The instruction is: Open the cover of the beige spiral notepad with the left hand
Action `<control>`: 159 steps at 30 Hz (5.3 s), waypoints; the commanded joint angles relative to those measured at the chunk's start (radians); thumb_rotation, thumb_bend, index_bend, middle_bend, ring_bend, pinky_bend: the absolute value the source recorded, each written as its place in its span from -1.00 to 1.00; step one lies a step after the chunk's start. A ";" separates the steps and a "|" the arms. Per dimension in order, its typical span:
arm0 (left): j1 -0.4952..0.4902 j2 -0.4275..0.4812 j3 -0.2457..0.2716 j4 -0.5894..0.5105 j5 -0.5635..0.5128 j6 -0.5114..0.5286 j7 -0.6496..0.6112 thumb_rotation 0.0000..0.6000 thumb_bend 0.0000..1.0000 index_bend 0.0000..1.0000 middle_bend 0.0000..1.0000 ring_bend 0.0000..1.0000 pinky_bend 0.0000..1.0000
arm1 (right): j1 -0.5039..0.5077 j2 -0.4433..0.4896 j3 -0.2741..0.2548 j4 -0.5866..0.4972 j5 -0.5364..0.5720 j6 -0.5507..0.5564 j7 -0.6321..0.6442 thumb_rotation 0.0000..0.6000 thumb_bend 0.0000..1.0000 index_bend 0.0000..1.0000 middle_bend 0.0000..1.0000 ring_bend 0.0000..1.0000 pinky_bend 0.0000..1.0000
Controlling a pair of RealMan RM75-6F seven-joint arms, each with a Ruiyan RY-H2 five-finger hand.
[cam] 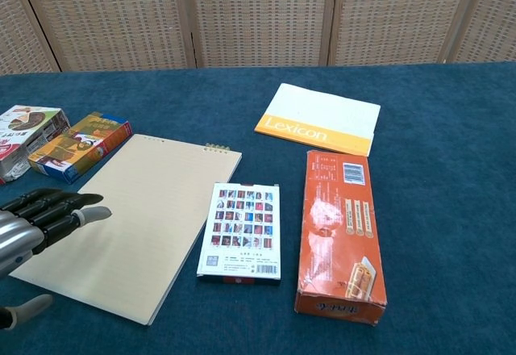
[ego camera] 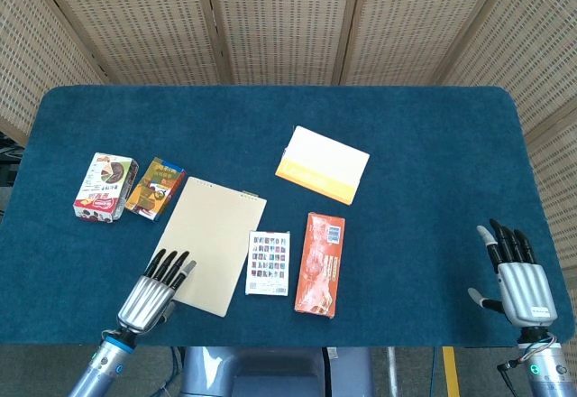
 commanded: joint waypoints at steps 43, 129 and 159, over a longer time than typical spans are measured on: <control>-0.041 -0.055 0.000 0.001 -0.040 -0.022 0.103 1.00 -0.26 -1.00 -1.00 -1.00 -1.00 | -0.002 0.001 0.001 -0.009 0.004 -0.003 0.012 1.00 -1.00 -1.00 -1.00 -1.00 -1.00; -0.226 -0.182 -0.209 0.132 -0.277 -0.048 0.259 1.00 0.18 -0.92 -1.00 -1.00 -1.00 | -0.002 0.006 0.005 -0.022 0.018 -0.017 0.064 1.00 -1.00 -1.00 -1.00 -1.00 -1.00; -0.303 -0.121 -0.242 0.114 -0.324 -0.015 0.271 1.00 0.28 0.59 -1.00 -1.00 -1.00 | -0.002 0.009 0.007 -0.027 0.021 -0.020 0.082 1.00 -1.00 -1.00 -1.00 -1.00 -1.00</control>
